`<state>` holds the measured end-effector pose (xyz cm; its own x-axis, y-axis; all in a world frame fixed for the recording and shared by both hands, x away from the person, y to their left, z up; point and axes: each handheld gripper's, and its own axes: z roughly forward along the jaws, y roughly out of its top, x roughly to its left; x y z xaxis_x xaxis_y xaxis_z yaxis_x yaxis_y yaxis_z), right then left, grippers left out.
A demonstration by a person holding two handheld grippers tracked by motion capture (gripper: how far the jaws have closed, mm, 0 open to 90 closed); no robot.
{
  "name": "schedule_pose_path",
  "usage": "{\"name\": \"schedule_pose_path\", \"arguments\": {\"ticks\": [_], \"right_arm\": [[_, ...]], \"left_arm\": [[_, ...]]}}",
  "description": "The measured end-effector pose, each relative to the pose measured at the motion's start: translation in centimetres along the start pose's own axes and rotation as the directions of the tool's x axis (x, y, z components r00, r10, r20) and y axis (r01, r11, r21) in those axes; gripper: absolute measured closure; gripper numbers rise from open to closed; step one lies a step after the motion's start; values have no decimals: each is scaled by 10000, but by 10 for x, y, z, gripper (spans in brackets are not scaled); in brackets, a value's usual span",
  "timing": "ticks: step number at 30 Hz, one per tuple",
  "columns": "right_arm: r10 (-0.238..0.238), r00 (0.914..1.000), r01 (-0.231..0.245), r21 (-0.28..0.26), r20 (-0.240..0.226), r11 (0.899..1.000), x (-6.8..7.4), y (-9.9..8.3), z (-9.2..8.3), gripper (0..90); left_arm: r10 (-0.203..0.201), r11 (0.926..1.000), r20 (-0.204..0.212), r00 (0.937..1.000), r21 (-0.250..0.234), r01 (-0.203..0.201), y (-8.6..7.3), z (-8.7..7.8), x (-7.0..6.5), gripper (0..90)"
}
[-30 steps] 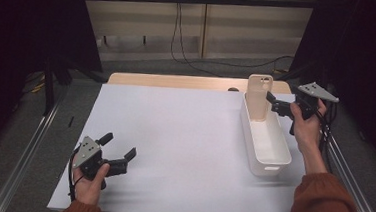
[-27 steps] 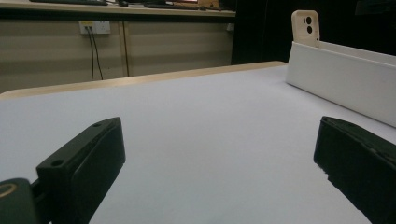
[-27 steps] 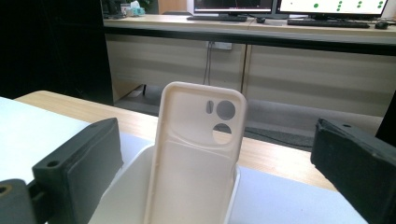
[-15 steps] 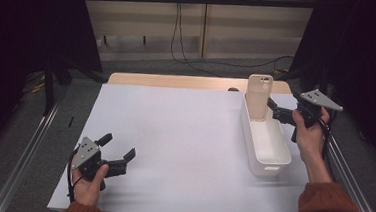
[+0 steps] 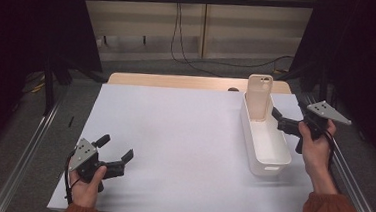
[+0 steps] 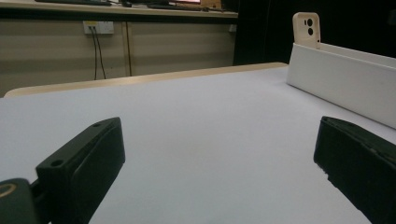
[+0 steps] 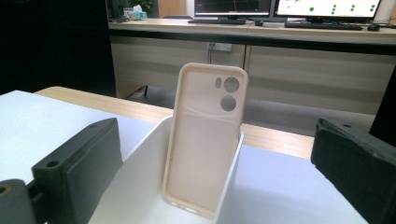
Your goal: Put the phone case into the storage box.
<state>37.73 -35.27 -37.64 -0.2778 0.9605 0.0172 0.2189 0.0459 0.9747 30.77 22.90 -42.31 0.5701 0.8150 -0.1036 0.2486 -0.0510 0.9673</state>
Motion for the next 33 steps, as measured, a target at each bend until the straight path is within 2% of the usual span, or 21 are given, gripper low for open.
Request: {"name": "schedule_pose_path", "arguments": {"ticks": [12, 24, 33], "right_arm": [[-31, 10000, 29, -298, -72, 9996, 9, -6, -30, 16], [-171, 9994, 158, -431, -290, 9989, 21, -19, -56, 12], [-196, 9991, 181, -392, -373, 9991, 28, -32, -74, 11]], "left_arm": [[37, 9999, -48, 10000, 133, -36, -2, -3, -1, 22], [164, 9997, -113, 9998, 194, -162, -2, -4, -4, 22], [107, 9998, -163, 9998, 192, -104, -3, -9, -5, 23]]}}
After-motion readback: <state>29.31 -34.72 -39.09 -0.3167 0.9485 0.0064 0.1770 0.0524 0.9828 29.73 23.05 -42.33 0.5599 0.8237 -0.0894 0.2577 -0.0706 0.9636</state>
